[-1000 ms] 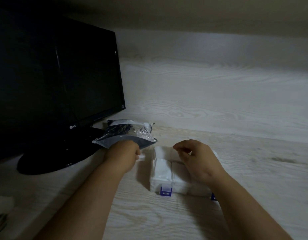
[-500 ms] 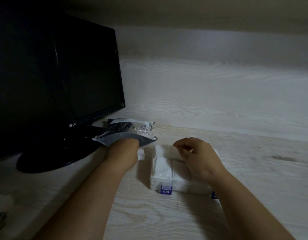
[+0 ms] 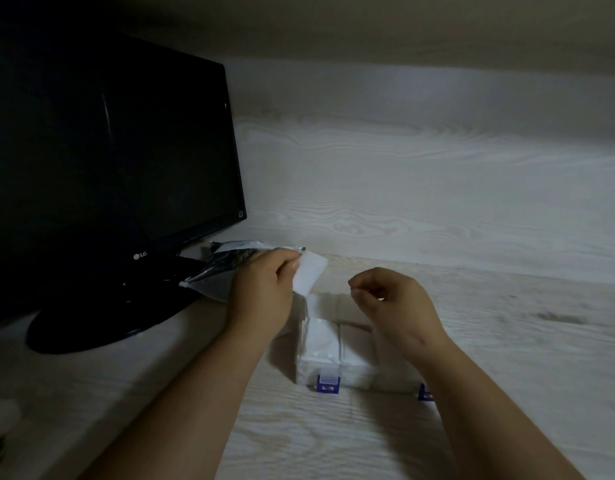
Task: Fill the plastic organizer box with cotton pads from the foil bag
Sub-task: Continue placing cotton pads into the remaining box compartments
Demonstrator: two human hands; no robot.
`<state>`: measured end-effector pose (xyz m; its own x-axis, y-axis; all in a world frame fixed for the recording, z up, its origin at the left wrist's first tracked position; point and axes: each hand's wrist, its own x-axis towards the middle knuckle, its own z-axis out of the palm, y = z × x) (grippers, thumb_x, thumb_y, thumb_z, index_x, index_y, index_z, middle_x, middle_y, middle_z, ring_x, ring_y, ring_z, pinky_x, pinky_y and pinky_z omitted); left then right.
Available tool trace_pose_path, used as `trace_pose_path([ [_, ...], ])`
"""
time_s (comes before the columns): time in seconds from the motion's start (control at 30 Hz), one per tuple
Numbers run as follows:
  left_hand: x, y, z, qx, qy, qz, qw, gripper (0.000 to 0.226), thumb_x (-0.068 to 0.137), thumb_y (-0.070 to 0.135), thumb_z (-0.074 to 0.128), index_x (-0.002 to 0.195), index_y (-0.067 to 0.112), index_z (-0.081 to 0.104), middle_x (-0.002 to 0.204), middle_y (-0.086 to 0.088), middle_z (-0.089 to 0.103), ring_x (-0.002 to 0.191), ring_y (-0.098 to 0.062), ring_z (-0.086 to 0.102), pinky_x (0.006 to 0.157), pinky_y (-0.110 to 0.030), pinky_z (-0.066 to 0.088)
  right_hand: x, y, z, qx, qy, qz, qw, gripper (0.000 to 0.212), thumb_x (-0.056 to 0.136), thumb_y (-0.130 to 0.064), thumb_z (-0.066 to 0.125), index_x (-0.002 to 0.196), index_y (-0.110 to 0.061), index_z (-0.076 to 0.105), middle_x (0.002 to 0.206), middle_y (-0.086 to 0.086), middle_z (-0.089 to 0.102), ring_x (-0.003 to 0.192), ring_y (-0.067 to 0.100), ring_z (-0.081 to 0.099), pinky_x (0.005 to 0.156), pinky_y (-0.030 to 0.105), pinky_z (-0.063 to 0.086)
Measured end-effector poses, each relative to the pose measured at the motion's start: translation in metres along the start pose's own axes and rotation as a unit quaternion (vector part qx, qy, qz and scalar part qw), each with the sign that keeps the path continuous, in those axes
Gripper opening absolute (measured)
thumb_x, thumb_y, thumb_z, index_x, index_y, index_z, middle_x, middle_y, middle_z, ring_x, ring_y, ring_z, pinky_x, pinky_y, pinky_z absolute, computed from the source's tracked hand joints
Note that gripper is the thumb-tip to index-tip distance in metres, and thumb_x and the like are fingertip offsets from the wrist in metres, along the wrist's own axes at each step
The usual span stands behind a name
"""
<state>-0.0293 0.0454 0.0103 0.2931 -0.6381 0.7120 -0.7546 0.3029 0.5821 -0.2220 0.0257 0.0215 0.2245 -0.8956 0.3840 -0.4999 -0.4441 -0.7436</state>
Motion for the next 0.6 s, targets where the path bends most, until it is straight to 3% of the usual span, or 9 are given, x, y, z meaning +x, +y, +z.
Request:
trace_pose_path([
  [0.07, -0.001, 0.009, 0.006, -0.091, -0.027, -0.059, 0.994, 0.012, 0.09, 0.008, 0.064, 0.091, 0.017, 0.072, 0.08, 0.013, 0.064, 0.078, -0.008, 0.058, 0.068, -0.005, 0.041, 0.001, 0.0, 0.001, 0.027, 0.006, 0.006, 1.0, 0.008, 0.088, -0.022, 0.068, 0.086, -0.029, 0.067, 0.086, -0.013, 0.069, 0.079, -0.001, 0.062, 0.065, 0.01, 0.045],
  [0.1, -0.002, 0.012, 0.009, -0.127, -0.037, -0.085, 0.987, 0.014, 0.089, 0.007, 0.065, 0.089, 0.021, 0.07, 0.079, 0.014, 0.064, 0.077, -0.008, 0.061, 0.071, -0.012, 0.048, 0.001, -0.001, 0.002, 0.039, 0.009, 0.008, 0.999, 0.007, 0.088, -0.023, 0.069, 0.085, -0.028, 0.066, 0.084, -0.011, 0.07, 0.079, 0.001, 0.064, 0.068, 0.016, 0.048],
  [0.17, -0.003, 0.015, 0.013, -0.183, -0.058, -0.132, 0.972, 0.017, 0.089, 0.008, 0.065, 0.089, 0.024, 0.066, 0.082, 0.006, 0.069, 0.079, -0.013, 0.067, 0.071, -0.03, 0.057, 0.0, -0.003, 0.003, 0.067, 0.008, 0.011, 0.998, 0.009, 0.087, -0.022, 0.069, 0.085, -0.026, 0.061, 0.081, -0.007, 0.071, 0.078, 0.01, 0.067, 0.072, 0.03, 0.054],
  [0.23, -0.004, 0.018, 0.013, -0.215, -0.079, -0.159, 0.96, 0.018, 0.089, 0.007, 0.065, 0.089, 0.025, 0.061, 0.083, -0.002, 0.07, 0.075, -0.015, 0.069, 0.064, -0.03, 0.057, -0.001, -0.006, 0.002, 0.098, 0.002, 0.02, 0.995, 0.011, 0.088, -0.019, 0.069, 0.087, -0.02, 0.058, 0.079, -0.002, 0.073, 0.075, 0.017, 0.068, 0.073, 0.039, 0.055],
  [0.37, -0.004, 0.023, 0.013, -0.229, -0.105, -0.163, 0.954, 0.019, 0.088, 0.004, 0.066, 0.081, 0.018, 0.055, 0.071, -0.003, 0.066, 0.056, -0.007, 0.063, 0.059, -0.029, 0.056, -0.001, -0.007, 0.001, 0.116, 0.016, 0.02, 0.993, 0.008, 0.086, -0.011, 0.071, 0.085, -0.013, 0.063, 0.074, 0.002, 0.071, 0.072, 0.019, 0.069, 0.074, 0.042, 0.057],
  [0.47, -0.006, 0.025, 0.015, -0.241, -0.124, -0.16, 0.949, 0.018, 0.087, -0.002, 0.064, 0.078, 0.012, 0.056, 0.063, -0.003, 0.061, 0.052, -0.005, 0.06, 0.055, -0.021, 0.052, 0.0, -0.006, 0.001, 0.115, 0.024, 0.041, 0.992, 0.007, 0.085, -0.011, 0.072, 0.082, -0.016, 0.067, 0.073, -0.001, 0.071, 0.07, 0.018, 0.069, 0.073, 0.042, 0.059],
  [0.6, -0.007, 0.026, 0.018, -0.251, -0.14, -0.158, 0.945, 0.019, 0.087, -0.003, 0.064, 0.079, 0.014, 0.061, 0.067, -0.003, 0.064, 0.055, -0.007, 0.062, 0.058, -0.024, 0.054, 0.001, -0.004, 0.0, 0.13, 0.033, 0.054, 0.989, 0.008, 0.084, -0.009, 0.072, 0.082, -0.016, 0.07, 0.077, -0.002, 0.073, 0.072, 0.02, 0.069, 0.072, 0.04, 0.059],
])
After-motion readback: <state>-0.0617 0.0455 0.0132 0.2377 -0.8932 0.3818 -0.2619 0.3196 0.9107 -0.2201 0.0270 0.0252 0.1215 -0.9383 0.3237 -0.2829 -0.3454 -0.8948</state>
